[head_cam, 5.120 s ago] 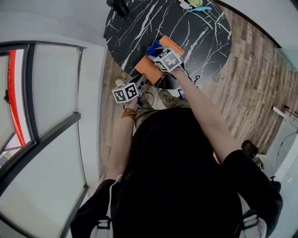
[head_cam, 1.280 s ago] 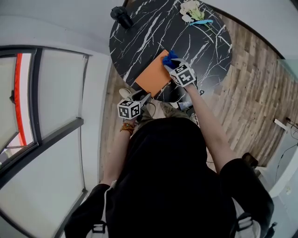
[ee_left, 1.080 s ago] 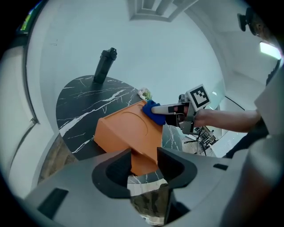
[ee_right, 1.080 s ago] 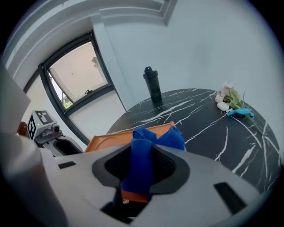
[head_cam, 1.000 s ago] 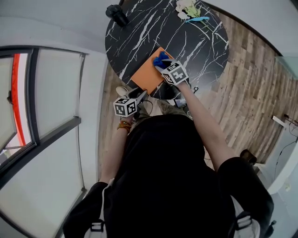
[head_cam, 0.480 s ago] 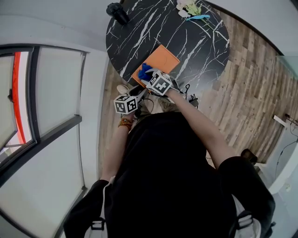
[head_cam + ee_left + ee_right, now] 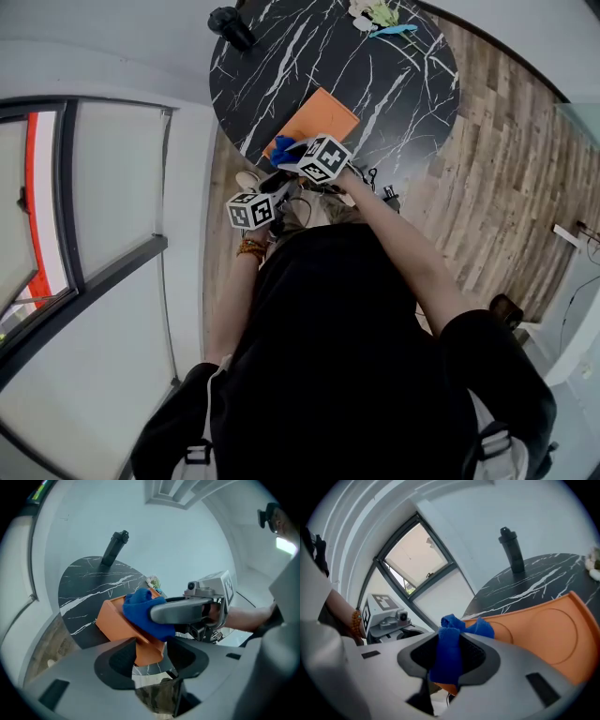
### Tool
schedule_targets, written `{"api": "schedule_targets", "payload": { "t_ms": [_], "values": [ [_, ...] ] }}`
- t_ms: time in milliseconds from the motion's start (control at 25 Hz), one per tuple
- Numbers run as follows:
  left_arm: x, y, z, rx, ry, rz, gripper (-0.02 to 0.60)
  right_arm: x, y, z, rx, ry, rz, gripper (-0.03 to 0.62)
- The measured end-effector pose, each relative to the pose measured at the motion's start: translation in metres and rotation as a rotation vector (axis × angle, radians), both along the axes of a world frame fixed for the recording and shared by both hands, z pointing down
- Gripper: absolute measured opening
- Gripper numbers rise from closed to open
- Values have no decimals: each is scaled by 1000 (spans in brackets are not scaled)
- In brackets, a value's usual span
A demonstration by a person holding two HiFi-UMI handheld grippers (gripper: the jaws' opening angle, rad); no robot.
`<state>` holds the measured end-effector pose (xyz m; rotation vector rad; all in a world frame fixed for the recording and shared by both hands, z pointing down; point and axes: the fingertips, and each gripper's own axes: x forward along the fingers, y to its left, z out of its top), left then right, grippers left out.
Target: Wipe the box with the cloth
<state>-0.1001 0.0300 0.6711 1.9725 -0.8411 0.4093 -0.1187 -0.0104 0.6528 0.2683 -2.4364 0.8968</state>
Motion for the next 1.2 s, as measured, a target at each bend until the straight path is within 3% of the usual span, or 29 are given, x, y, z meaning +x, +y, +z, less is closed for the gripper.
{"api": "schedule_targets", "payload": {
  "t_ms": [160,240,360,480,680,920,1200],
  "values": [
    [-4,-6,-6,9,27,-28,193,62,-43,-21,95,-68,262,117],
    [-5,-10,-7,16,20,-26,193,110,-71,-28,179,-18,393,117],
    [-8,-11,-7,14,17,-33,193,167,-96,-19,252,112,474,117],
    [-8,-10,-5,10,7,-39,193,179,-98,-4,262,169,430,117],
    [-7,-9,-5,8,-1,-30,193,149,-84,9,270,221,339,117],
    [-7,-10,-4,11,5,-53,193,128,-72,10,225,196,345,117],
    [-7,-11,-4,7,18,-74,193,88,-47,9,204,165,257,117]
  ]
}}
